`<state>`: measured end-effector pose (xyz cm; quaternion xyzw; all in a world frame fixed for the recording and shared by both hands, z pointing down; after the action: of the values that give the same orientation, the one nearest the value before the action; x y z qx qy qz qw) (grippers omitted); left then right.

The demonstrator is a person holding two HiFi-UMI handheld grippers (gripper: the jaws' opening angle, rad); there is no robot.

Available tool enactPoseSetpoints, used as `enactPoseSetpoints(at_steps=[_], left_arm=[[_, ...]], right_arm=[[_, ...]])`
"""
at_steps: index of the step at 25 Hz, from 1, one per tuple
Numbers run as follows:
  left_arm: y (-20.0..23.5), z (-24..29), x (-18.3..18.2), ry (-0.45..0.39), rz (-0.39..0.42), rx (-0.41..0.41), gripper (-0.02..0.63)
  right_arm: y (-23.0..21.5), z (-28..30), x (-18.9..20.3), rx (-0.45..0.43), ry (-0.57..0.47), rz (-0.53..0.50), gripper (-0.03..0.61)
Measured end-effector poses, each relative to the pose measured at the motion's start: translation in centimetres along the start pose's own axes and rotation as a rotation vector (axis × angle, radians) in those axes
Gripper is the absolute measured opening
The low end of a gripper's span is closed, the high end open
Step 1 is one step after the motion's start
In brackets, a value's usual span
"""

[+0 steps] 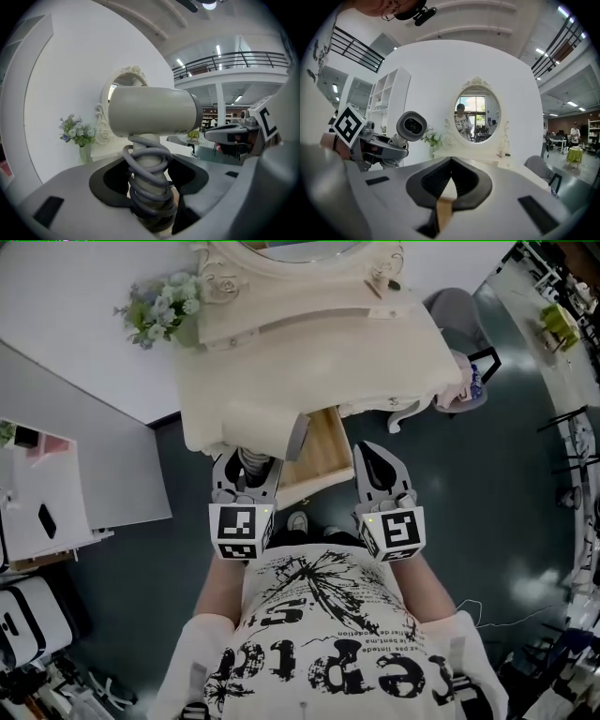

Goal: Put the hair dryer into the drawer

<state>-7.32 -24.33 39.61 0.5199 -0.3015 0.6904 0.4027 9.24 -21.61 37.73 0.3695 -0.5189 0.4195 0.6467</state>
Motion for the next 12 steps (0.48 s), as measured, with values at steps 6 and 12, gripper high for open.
enactPoseSetpoints(at_steps=[6,12], left_arm=[[0.6,3.4,1.5,0.060,0.023,0.001,0.252],[-0.3,7.9,5.5,0.210,0.064,0.090,0.252]], right_arm=[[-1.6,3.2,0.6,-0.035,0.019,0.009,0.017],[-3.9,5.8,1.6,-0.064,0.044,0.025,0.017]])
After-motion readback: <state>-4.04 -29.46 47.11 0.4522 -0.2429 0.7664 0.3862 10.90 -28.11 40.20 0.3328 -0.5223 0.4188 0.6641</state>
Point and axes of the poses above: the fingertips, and each gripper's own axes: z forward along the fingers, y to its left, x out of its underside, the point moved 1 cm from there along -z, backward along the fingers, and after that the axes turned 2 degrees about -y, right-handed, at the moved point
